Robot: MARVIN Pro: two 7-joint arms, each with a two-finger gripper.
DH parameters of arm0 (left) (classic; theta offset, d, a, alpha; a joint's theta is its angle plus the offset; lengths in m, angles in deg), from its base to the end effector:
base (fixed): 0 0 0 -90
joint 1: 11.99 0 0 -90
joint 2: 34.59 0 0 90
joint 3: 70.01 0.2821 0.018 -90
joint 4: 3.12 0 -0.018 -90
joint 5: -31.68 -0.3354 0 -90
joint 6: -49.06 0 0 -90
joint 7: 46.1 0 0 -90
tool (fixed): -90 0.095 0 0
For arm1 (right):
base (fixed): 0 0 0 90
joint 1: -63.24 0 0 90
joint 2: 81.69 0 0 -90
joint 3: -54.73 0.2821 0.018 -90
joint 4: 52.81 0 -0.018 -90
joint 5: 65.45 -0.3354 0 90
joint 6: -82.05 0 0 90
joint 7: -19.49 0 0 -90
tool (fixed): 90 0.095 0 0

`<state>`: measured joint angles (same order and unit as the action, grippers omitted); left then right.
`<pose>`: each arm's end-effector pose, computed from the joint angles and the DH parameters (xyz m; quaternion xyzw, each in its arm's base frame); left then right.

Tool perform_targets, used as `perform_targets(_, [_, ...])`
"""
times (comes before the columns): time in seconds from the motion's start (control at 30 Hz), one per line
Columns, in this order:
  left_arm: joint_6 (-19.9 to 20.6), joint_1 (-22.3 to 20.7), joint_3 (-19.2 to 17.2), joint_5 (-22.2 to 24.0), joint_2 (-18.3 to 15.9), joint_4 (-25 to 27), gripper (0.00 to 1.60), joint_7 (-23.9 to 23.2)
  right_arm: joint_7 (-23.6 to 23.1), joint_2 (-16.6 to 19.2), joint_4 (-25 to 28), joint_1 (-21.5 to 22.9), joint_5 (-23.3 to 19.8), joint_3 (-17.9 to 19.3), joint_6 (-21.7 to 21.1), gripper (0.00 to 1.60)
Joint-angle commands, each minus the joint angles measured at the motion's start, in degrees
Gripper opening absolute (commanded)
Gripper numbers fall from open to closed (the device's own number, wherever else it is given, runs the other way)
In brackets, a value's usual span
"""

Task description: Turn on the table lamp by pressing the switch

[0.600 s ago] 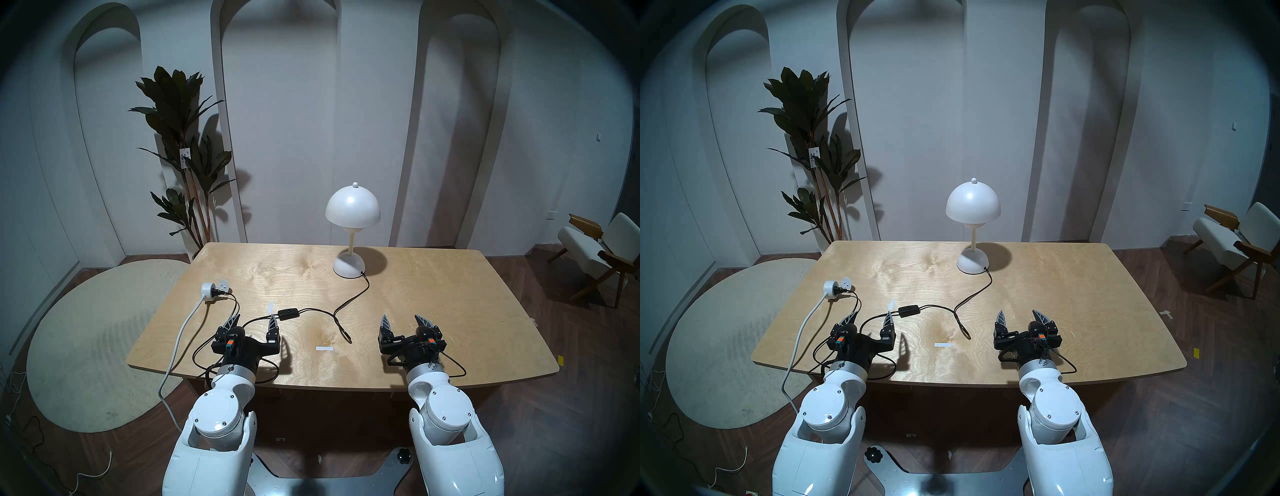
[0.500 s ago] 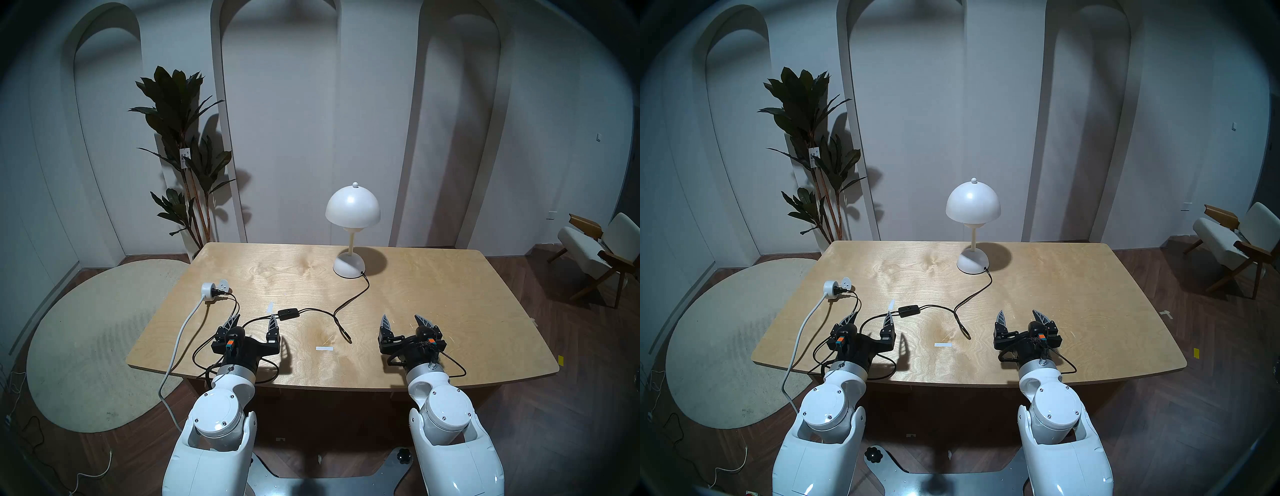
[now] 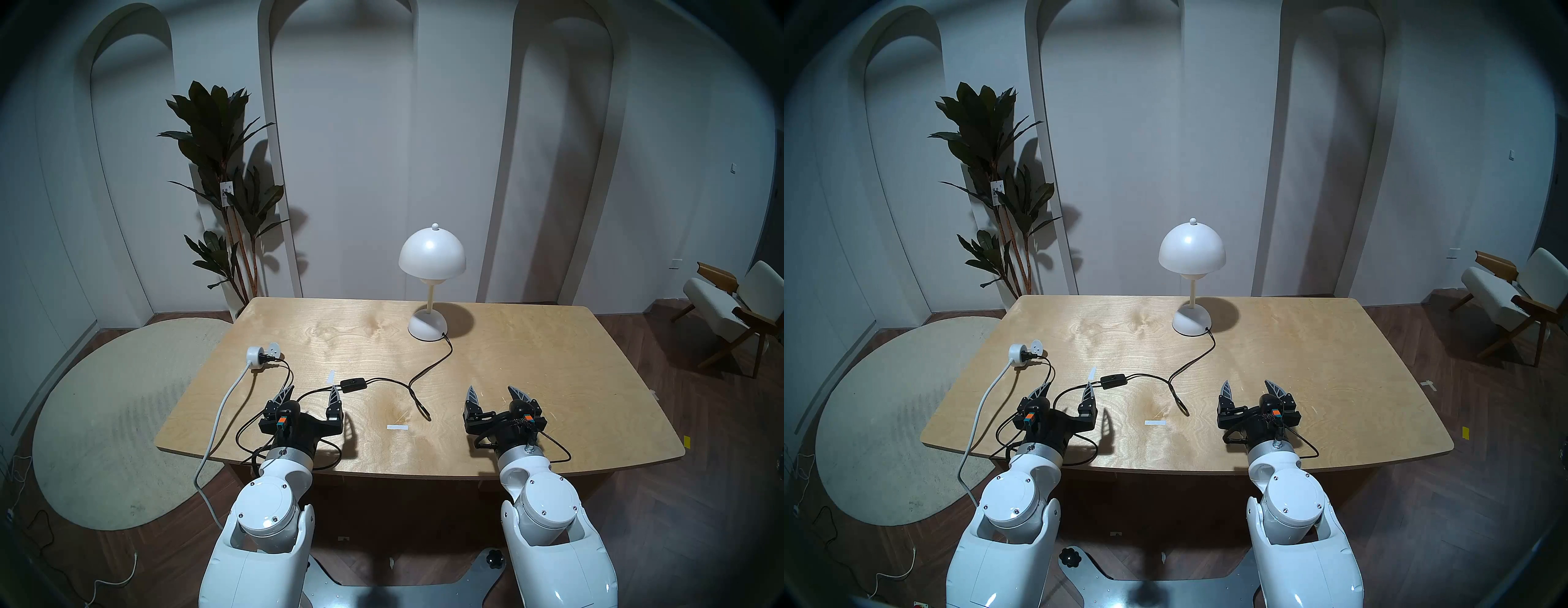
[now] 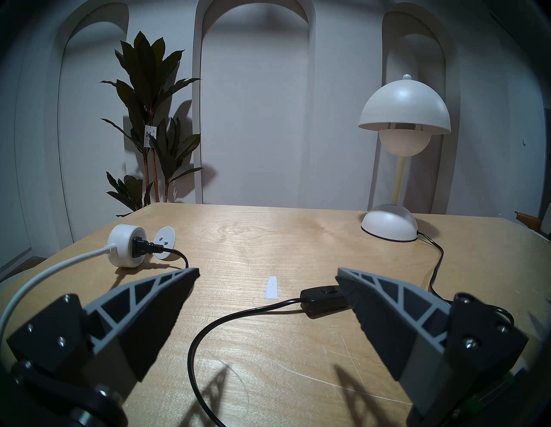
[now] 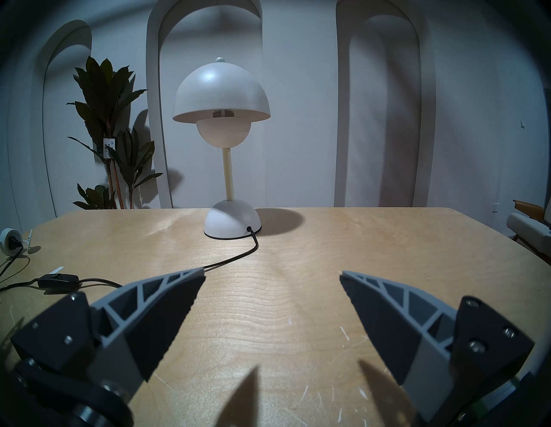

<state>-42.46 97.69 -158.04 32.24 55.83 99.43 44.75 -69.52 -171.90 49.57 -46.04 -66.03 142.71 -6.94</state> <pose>0.3469 -0.0152 -0.3403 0.7409 0.0038 0.6715 0.0146 0.3489 0.0147 -0.3400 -0.7425 0.0028 -0.6697 0.0133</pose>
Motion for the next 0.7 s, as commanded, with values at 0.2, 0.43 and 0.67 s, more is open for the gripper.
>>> perform_targets(0.2, [-0.1,-1.8,2.4,-8.2,-4.0,2.2,1.6,0.7,0.0,0.0,1.1,0.2,0.0,0.0,0.2,1.6])
perform_targets(0.43, [1.4,-4.1,3.3,-13.7,-6.4,4.0,1.6,0.6,0.0,0.0,1.1,0.2,0.0,0.0,0.2,1.6])
perform_targets(0.67, [3.7,-6.6,4.6,-19.3,-9.9,4.4,1.6,-1.1,0.0,0.0,1.1,0.2,0.0,0.0,0.2,1.6])
